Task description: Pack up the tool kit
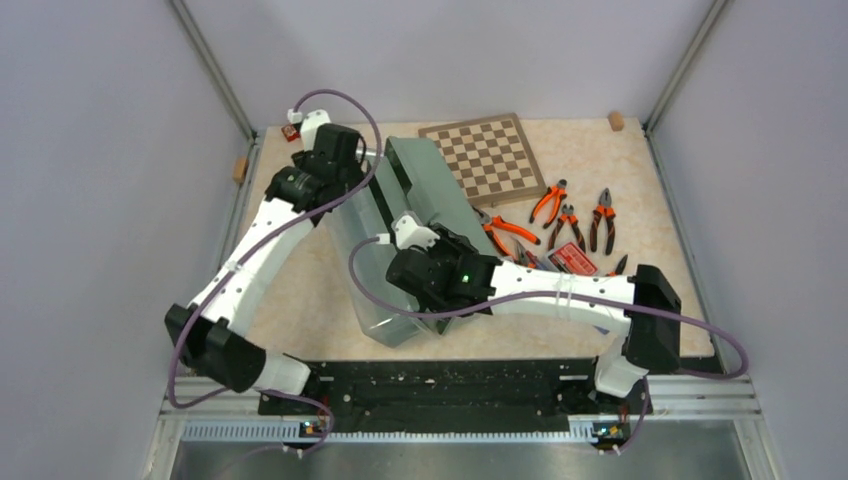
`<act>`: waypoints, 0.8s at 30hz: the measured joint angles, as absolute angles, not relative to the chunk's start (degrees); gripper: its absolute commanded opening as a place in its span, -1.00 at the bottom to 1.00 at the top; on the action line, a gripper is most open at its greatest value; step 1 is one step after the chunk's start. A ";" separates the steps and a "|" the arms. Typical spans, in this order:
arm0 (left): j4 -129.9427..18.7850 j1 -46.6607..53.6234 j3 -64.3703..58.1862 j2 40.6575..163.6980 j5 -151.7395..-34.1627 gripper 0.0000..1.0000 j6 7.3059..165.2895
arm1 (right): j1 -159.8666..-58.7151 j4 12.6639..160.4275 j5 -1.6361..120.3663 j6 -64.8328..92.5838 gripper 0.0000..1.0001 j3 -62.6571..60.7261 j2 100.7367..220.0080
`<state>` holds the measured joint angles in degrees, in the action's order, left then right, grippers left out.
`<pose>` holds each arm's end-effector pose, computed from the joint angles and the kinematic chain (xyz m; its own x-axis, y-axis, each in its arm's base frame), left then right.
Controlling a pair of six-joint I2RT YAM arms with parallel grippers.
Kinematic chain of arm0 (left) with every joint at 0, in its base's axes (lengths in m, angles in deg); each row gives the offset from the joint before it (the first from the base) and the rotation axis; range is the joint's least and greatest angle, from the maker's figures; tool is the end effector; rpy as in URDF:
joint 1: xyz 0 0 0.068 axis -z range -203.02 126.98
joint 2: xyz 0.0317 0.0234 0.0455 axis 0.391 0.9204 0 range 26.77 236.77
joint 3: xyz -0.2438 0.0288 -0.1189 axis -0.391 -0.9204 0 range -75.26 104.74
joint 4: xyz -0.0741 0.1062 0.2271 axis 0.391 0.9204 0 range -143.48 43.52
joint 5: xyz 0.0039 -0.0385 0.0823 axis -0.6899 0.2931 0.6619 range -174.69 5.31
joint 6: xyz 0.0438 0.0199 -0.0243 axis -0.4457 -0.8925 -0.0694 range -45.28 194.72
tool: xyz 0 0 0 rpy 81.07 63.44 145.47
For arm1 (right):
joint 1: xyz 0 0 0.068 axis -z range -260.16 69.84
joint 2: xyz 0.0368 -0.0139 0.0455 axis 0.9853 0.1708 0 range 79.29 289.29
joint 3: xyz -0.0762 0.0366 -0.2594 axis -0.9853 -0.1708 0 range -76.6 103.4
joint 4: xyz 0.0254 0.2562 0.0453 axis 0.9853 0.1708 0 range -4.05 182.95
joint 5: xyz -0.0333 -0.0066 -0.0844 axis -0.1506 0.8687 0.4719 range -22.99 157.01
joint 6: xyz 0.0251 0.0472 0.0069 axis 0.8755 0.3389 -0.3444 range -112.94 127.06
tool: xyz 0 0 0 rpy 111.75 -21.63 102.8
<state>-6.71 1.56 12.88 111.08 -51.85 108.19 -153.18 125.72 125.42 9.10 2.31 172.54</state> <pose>0.2903 -0.1116 0.3816 -0.5103 -0.2762 -0.8144 -0.3514 0.9313 -0.0957 0.1288 0.3178 0.2995 -0.2492 -0.7518 -0.6104 -0.3463 0.6578 -0.6688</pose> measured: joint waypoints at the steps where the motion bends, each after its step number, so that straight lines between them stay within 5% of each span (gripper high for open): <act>1: -6.87 1.25 11.96 109.45 -52.20 0.42 108.21 | -153.18 126.68 126.03 9.67 -0.28 3.06 172.76; 6: -10.08 -3.20 3.52 97.38 -56.64 0.86 109.63 | -153.20 131.21 126.31 12.75 -0.61 6.93 175.54; 9: -11.32 -6.11 -2.58 90.08 -59.72 0.97 110.64 | -153.24 133.67 126.77 13.76 -1.00 8.41 176.52; 24: -12.70 -8.63 -14.93 77.69 -75.32 0.98 113.81 | -150.14 139.93 123.19 22.74 -1.00 16.19 178.88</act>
